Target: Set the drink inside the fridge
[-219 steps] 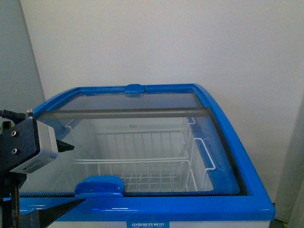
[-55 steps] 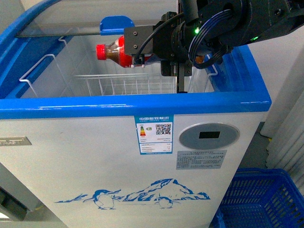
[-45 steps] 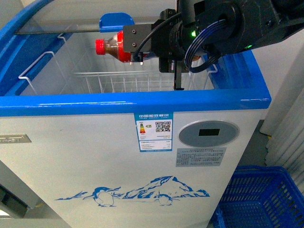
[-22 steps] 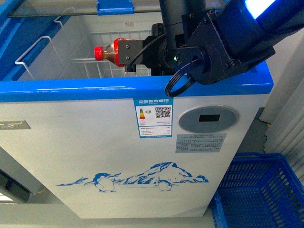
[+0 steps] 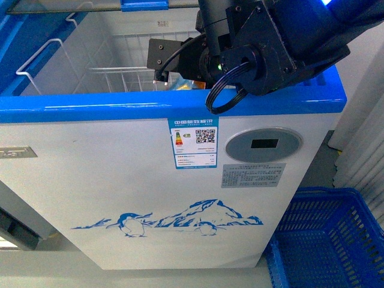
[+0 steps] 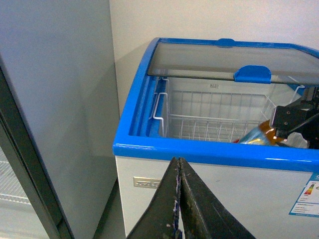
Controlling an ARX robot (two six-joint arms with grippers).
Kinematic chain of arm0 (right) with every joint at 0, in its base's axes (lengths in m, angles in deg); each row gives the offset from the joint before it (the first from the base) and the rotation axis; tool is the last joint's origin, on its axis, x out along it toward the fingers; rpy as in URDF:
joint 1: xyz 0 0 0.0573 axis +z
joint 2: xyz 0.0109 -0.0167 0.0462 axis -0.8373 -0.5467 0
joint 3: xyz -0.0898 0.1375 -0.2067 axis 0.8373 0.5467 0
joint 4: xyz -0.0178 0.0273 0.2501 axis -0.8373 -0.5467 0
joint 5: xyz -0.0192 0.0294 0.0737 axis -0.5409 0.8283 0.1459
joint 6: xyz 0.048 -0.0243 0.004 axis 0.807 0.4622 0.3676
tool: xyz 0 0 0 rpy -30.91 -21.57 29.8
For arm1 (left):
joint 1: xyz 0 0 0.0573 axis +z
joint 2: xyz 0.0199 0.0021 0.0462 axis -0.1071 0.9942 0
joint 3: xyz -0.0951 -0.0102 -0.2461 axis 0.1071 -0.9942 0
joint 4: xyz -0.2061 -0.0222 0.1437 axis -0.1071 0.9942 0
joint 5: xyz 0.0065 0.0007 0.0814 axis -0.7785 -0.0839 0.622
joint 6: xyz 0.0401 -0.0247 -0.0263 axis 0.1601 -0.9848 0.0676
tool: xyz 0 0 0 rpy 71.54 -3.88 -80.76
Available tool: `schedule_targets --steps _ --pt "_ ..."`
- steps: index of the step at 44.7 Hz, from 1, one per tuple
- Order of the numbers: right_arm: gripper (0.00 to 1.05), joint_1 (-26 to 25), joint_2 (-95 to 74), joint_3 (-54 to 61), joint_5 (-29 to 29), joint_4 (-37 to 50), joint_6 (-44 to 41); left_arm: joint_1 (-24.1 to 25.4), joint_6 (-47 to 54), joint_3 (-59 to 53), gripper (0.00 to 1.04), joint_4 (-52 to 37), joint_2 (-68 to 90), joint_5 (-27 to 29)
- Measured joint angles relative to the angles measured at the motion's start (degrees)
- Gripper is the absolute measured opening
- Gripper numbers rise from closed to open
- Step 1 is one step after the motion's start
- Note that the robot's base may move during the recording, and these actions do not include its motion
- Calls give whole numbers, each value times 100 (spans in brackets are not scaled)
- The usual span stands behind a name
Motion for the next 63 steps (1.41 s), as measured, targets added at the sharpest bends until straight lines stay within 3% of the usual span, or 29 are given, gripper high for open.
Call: schedule_targets --steps 11,22,27,32,37,44,52,54,58,63 --pt "98 -133 1080 850 90 -262 914 0 2 0 3 0 0 0" --pt "98 -109 3434 2538 1788 -1303 2944 0 2 0 3 0 -4 2" --pt "98 -472 4540 3101 1937 -1263 3814 0 2 0 3 0 -4 2" --pt "98 -920 5501 3711 1502 -942 4555 0 2 0 3 0 -4 0" --pt "98 -1233 6426 4288 957 -1255 5318 0 2 0 3 0 -4 2" --pt "98 -1425 8019 5121 444 -2524 6384 0 2 0 3 0 -4 0" --pt "98 -1113 11154 6238 -214 -5473 7567 0 4 0 3 0 -4 0" --pt "98 -1058 11652 6352 -258 -5735 7698 0 4 0 3 0 -4 0" --pt "97 -1032 11849 6341 -321 -5650 7770 0 4 0 3 0 -7 2" --pt "74 -1266 12712 7521 -87 -3272 7084 0 4 0 3 2 -7 4"
